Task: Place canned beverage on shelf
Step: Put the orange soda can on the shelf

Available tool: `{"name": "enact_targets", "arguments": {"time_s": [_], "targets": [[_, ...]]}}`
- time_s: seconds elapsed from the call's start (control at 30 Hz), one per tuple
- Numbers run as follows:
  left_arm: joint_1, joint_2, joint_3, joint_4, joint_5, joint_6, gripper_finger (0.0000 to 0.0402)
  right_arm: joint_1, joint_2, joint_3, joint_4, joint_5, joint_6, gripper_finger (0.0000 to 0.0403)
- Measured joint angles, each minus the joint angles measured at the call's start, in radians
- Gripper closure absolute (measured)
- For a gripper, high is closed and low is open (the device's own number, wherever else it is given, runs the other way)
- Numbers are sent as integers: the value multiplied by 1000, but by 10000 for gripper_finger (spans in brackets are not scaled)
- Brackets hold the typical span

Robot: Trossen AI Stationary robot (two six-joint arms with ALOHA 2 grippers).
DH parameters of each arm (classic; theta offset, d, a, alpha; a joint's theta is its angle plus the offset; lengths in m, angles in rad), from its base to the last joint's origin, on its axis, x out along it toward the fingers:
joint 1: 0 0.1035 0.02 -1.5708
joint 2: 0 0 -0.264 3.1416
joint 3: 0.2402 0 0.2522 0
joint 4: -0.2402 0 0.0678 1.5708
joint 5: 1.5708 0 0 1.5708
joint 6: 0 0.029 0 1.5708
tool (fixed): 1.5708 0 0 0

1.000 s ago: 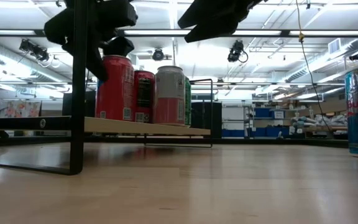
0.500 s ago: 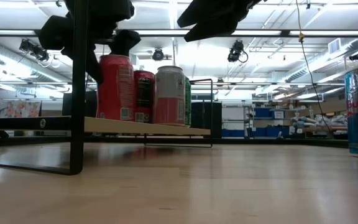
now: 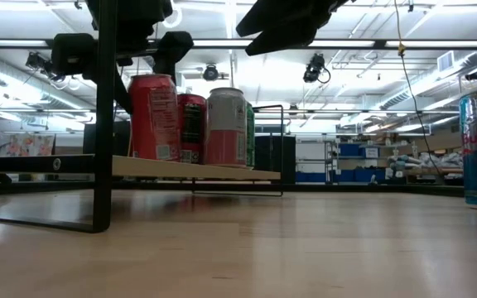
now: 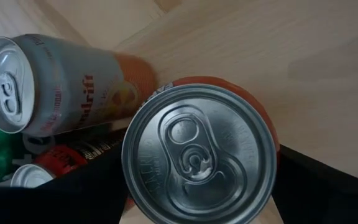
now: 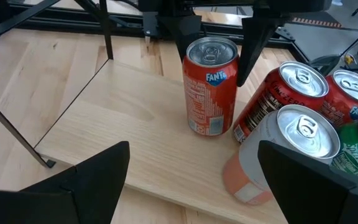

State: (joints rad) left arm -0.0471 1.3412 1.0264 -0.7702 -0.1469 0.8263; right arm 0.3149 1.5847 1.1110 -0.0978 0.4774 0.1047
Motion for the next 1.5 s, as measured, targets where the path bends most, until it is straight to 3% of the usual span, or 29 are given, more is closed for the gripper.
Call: {"name": "enact_targets", "arguments": {"time_s": [0.27,0.53,1.07,1.5], "targets": [[0,1,-3,19,-2,-68,70,0,0,0,12,0,0,37],[0,6,-7,20,1,-125,8,0,0,0,15,0,0,37],[-21,-34,-4,52,-21,-176,10,-2,0,0,15,0,0,37],[-102,-108,-4,104,-134,-189,10,-2,0,0,31,0,6,37]]}}
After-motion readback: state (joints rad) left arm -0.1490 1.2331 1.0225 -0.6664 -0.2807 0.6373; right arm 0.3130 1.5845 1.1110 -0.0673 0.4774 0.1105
